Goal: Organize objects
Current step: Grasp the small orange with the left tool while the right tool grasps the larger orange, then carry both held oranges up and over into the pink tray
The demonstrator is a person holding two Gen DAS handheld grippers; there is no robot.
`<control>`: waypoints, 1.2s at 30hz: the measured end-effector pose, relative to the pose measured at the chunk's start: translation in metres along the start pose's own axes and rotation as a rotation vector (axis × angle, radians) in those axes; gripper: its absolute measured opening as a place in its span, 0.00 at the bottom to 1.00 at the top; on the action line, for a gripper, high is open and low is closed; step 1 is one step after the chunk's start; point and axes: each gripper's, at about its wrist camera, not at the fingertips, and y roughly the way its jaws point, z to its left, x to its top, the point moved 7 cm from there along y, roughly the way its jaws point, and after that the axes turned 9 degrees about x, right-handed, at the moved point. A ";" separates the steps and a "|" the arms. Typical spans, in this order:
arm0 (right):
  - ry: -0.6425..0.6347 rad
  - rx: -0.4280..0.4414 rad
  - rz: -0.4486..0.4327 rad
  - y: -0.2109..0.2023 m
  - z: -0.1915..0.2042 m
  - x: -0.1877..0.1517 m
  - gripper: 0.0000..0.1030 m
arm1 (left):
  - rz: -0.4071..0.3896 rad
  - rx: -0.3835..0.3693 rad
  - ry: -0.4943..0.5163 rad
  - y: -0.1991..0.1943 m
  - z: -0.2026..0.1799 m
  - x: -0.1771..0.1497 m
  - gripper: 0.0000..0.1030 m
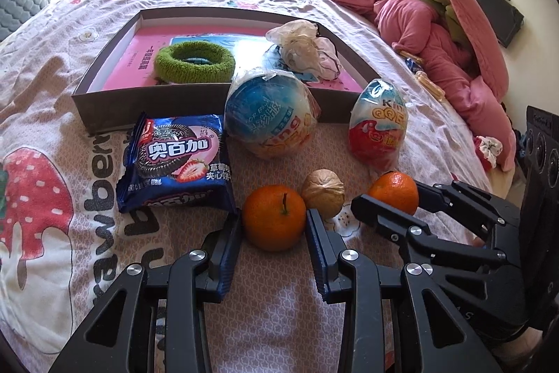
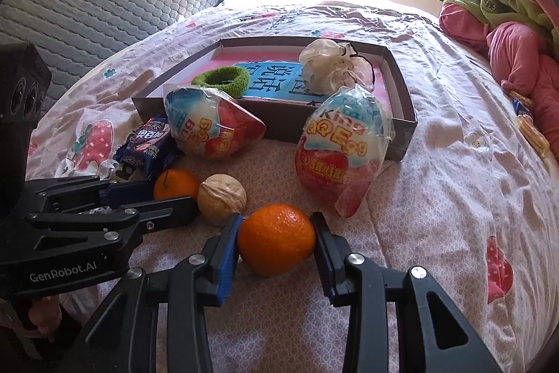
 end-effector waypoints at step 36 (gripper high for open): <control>-0.057 0.024 -0.147 -0.046 0.019 0.014 0.38 | -0.126 0.032 0.001 -0.073 -0.007 -0.007 0.36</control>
